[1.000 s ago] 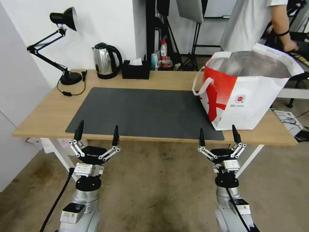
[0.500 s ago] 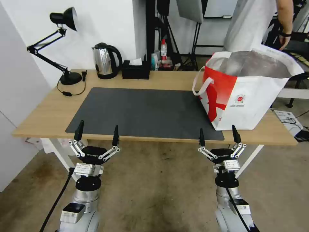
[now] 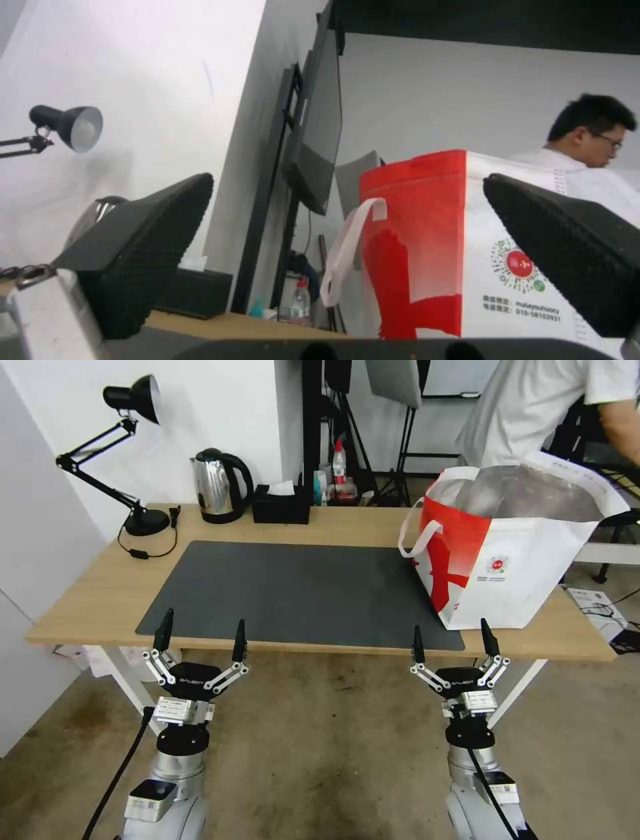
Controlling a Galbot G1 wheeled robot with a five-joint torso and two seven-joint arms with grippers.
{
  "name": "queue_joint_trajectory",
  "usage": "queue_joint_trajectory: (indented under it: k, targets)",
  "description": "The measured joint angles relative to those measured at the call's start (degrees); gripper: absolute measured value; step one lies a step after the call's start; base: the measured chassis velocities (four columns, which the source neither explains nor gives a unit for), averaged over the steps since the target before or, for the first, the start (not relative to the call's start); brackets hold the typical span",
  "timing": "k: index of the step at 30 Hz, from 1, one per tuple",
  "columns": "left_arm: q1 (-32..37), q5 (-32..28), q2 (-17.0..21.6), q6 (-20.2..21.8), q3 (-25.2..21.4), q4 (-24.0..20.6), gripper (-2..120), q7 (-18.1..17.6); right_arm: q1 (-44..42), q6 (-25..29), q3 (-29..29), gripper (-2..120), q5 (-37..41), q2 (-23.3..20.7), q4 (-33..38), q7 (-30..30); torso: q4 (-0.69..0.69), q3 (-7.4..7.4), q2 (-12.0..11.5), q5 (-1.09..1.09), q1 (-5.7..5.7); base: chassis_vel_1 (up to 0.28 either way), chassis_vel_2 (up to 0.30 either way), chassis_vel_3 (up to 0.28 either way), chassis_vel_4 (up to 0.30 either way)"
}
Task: Pick up the trash from the table and place it into the takeout bag.
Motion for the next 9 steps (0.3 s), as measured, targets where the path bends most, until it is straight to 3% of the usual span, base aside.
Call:
queue_joint_trajectory:
  k: [9]
  targets:
    - [0.0, 0.0, 0.0, 0.0, 0.0, 0.0, 100, 0.0, 0.0, 0.0, 0.0, 100, 0.0, 0.0, 0.0, 0.0, 0.00, 0.00, 0.0, 0.00, 0.00, 0.000, 0.000, 0.000, 0.000]
